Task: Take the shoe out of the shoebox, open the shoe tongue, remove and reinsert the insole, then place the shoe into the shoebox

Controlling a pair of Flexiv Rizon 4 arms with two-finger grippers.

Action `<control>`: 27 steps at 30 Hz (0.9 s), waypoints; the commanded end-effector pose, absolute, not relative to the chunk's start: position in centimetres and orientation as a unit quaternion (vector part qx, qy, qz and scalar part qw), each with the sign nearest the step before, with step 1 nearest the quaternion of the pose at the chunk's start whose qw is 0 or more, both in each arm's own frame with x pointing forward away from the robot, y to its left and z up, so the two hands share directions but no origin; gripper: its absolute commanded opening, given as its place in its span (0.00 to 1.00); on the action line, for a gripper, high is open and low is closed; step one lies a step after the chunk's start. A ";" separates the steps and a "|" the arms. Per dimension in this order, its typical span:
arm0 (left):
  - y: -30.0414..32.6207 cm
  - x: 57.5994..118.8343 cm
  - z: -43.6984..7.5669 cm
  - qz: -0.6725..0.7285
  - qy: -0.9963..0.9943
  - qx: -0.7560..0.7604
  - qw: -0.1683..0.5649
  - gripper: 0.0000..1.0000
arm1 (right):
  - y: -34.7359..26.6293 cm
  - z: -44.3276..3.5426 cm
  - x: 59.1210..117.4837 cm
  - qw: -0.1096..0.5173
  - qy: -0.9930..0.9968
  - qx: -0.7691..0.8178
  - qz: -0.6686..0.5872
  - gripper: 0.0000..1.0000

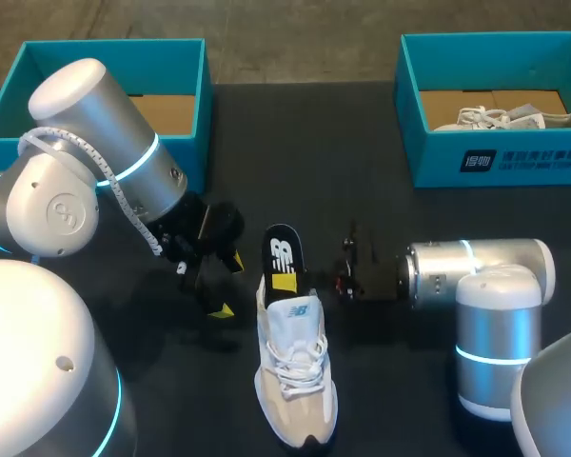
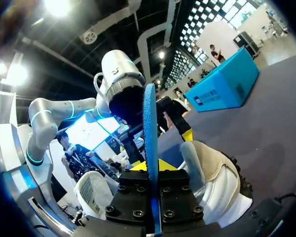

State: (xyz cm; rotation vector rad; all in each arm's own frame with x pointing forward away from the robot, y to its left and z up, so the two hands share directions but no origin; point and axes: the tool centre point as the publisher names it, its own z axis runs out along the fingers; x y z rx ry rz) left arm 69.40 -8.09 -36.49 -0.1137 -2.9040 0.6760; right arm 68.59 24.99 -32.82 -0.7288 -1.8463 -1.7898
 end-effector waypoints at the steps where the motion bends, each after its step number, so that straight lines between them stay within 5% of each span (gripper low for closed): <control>1: -8.0 69.3 -36.5 0.226 -0.970 -0.038 0.078 1.00 | 25.0 -33.2 68.6 0.243 -0.678 -0.267 -0.640 0.00; 24: -8.0 69.3 -36.5 0.226 -0.970 -0.038 0.078 1.00 | 24.9 -34.9 66.4 0.282 -0.691 -0.291 -0.599 0.00; 25: -8.0 69.3 -36.5 0.226 -0.970 -0.038 0.078 1.00 | 25.0 -34.7 66.4 0.280 -0.691 -0.288 -0.601 0.02; 27: -8.0 69.3 -36.5 0.226 -0.970 -0.038 0.078 1.00 | 25.1 -34.3 66.5 0.274 -0.693 -0.283 -0.605 0.24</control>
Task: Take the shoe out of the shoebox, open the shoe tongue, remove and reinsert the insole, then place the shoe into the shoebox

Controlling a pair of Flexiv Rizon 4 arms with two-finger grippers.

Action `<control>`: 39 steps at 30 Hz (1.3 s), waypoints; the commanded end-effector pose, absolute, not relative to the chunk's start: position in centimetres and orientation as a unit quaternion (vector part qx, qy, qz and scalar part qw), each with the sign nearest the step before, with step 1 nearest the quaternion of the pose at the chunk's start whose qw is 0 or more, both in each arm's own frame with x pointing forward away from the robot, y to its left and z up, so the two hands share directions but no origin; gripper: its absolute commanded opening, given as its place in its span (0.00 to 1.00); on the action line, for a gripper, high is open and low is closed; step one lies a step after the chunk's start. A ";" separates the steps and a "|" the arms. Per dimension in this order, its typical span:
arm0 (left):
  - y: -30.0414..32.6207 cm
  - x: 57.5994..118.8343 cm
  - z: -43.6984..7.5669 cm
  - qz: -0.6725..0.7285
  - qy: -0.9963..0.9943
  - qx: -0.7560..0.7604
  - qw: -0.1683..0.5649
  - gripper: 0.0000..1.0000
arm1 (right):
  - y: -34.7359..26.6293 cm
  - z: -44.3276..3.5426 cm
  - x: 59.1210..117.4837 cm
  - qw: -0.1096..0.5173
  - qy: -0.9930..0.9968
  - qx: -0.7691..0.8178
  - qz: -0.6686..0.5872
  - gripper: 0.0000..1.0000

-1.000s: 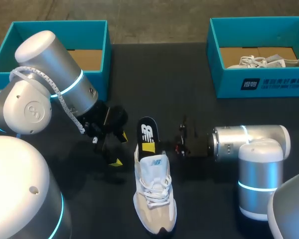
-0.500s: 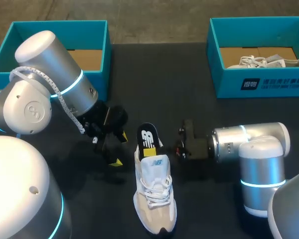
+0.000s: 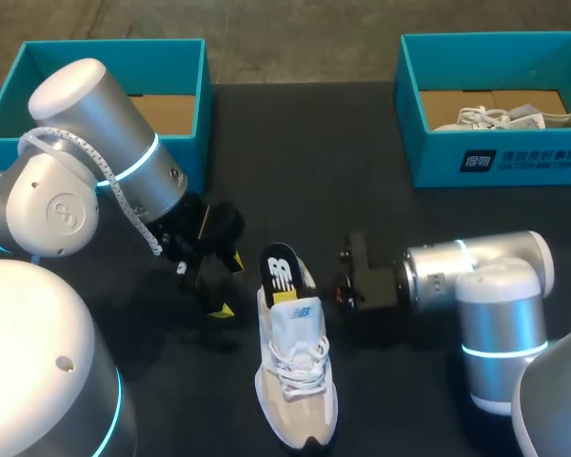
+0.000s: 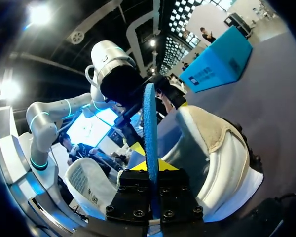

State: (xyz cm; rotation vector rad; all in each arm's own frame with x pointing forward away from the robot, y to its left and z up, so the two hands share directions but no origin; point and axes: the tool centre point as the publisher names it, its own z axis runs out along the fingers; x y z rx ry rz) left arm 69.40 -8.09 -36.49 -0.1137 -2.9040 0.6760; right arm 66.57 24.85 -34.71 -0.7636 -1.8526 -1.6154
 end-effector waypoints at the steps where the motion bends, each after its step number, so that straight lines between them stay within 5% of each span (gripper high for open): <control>1: -8.0 69.3 -36.5 0.226 -0.970 -0.038 0.078 1.00 | 25.2 -34.0 66.6 0.271 -0.693 -0.281 -0.606 0.35; 2: -8.0 69.3 -36.5 0.226 -0.970 -0.038 0.078 1.00 | 25.2 -33.8 66.6 0.269 -0.694 -0.279 -0.607 0.43; 10: -8.0 69.3 -36.5 0.226 -0.970 -0.038 0.078 1.00 | 25.5 -32.9 67.2 0.258 -0.699 -0.268 -0.611 0.42; 18: -8.0 69.3 -36.5 0.226 -0.970 -0.038 0.078 1.00 | 25.1 -33.0 67.6 0.246 -0.690 -0.272 -0.624 0.29; 25: -8.0 69.3 -36.5 0.226 -0.970 -0.038 0.078 1.00 | 25.1 -32.7 67.8 0.234 -0.684 -0.273 -0.635 0.00; 39: -8.0 69.3 -36.5 0.226 -0.970 -0.038 0.078 1.00 | 25.3 -34.5 66.9 0.275 -0.688 -0.303 -0.600 0.00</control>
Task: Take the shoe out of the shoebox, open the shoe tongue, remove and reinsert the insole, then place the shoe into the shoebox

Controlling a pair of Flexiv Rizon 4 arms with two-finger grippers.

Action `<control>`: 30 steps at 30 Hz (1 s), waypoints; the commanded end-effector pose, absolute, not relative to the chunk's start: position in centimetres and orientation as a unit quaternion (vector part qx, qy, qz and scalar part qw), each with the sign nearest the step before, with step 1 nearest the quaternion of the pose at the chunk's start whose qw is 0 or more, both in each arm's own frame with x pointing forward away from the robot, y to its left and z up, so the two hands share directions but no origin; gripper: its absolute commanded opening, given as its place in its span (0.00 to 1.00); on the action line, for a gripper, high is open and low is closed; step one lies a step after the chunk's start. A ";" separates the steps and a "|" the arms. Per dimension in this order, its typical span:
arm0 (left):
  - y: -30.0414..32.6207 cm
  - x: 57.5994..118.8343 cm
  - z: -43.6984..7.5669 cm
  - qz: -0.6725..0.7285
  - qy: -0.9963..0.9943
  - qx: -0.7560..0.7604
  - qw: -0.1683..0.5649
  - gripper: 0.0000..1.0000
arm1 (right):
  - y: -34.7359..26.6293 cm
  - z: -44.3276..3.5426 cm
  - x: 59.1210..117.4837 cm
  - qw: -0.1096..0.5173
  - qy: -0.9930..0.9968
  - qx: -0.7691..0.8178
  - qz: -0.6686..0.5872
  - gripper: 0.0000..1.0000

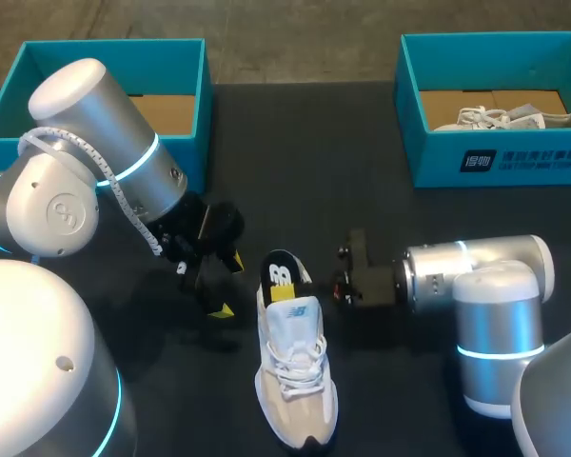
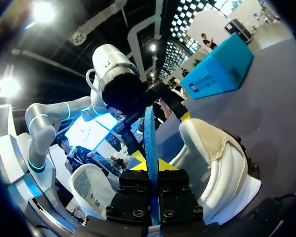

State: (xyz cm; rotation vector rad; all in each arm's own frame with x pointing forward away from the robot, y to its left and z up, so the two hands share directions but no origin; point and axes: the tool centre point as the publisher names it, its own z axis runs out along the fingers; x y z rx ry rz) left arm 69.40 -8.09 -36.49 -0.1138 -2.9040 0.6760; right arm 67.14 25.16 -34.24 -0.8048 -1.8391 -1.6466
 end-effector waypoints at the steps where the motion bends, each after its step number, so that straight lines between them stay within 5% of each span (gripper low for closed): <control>1: -8.0 69.3 -36.5 0.226 -0.970 -0.038 0.078 1.00 | 25.3 -34.6 66.7 0.276 -0.688 -0.304 -0.598 0.00; 12: -8.0 69.3 -36.5 0.226 -0.970 -0.038 0.078 1.00 | 24.9 -35.3 66.0 0.281 -0.687 -0.319 -0.590 0.00; 16: -8.0 69.3 -36.5 0.226 -0.970 -0.038 0.078 1.00 | 24.8 -34.8 66.1 0.267 -0.685 -0.309 -0.603 0.45; 30: -8.0 69.3 -36.5 0.226 -0.970 -0.038 0.078 1.00 | 24.5 -33.0 67.0 0.237 -0.688 -0.288 -0.623 0.32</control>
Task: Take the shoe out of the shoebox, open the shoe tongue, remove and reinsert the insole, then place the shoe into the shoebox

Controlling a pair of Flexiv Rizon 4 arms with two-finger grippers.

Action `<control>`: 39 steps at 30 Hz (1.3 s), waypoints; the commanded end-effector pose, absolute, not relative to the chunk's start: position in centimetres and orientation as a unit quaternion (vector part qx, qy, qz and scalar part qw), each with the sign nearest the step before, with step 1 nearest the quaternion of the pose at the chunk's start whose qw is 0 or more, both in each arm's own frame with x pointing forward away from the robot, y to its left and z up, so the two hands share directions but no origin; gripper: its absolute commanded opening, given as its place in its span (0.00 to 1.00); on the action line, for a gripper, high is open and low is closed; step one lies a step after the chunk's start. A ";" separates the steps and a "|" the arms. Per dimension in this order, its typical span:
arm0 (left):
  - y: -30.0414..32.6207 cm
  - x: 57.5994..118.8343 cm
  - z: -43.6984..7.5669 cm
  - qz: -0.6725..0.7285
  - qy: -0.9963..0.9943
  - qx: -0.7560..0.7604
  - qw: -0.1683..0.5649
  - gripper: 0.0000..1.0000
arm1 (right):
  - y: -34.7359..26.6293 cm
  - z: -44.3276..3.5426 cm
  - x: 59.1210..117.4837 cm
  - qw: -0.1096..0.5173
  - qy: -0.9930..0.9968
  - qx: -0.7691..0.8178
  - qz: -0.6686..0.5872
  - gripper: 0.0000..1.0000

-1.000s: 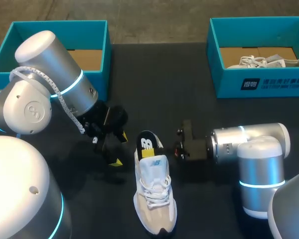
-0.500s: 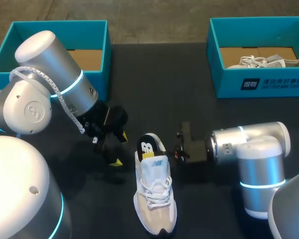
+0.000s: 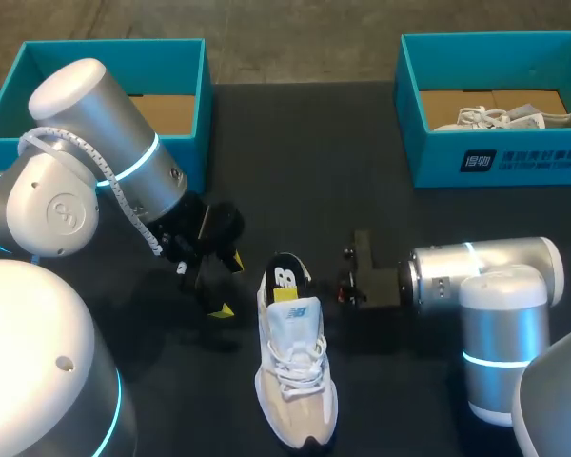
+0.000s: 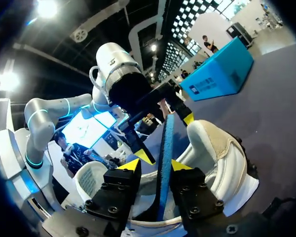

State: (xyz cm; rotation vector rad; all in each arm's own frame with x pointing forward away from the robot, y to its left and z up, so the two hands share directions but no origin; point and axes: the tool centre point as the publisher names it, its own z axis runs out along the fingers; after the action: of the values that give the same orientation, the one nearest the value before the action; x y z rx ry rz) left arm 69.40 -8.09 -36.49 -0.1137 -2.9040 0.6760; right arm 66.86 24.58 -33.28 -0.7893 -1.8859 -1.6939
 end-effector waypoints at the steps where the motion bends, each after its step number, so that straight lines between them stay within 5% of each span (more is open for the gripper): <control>1: -8.0 69.3 -36.5 0.226 -0.970 -0.038 0.078 1.00 | 24.4 -32.9 67.1 0.235 -0.686 -0.288 -0.626 0.33; 8: -8.0 69.3 -36.5 0.226 -0.970 -0.038 0.078 1.00 | 24.5 -32.6 67.8 0.230 -0.683 -0.284 -0.632 0.27; 9: -8.0 69.3 -36.5 0.226 -0.970 -0.038 0.078 1.00 | 24.5 -32.6 67.9 0.230 -0.681 -0.283 -0.635 0.22; 10: -8.0 69.3 -36.5 0.226 -0.970 -0.038 0.078 1.00 | 24.5 -32.6 67.9 0.230 -0.680 -0.283 -0.636 0.04; 11: -8.0 69.3 -36.5 0.226 -0.970 -0.038 0.078 1.00 | 24.5 -32.6 68.0 0.230 -0.679 -0.284 -0.637 0.00; 38: -8.0 69.3 -36.5 0.226 -0.970 -0.038 0.078 1.00 | 24.7 -35.1 66.0 0.266 -0.682 -0.344 -0.588 0.00; 39: -8.0 69.3 -36.5 0.226 -0.970 -0.038 0.078 1.00 | 24.7 -34.8 66.0 0.262 -0.684 -0.340 -0.590 0.18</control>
State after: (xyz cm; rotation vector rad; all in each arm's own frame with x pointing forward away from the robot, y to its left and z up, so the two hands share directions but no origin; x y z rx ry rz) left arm 69.40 -8.09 -36.49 -0.1138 -2.9040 0.6760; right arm 66.66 24.68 -35.06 -0.9103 -1.8475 -1.5782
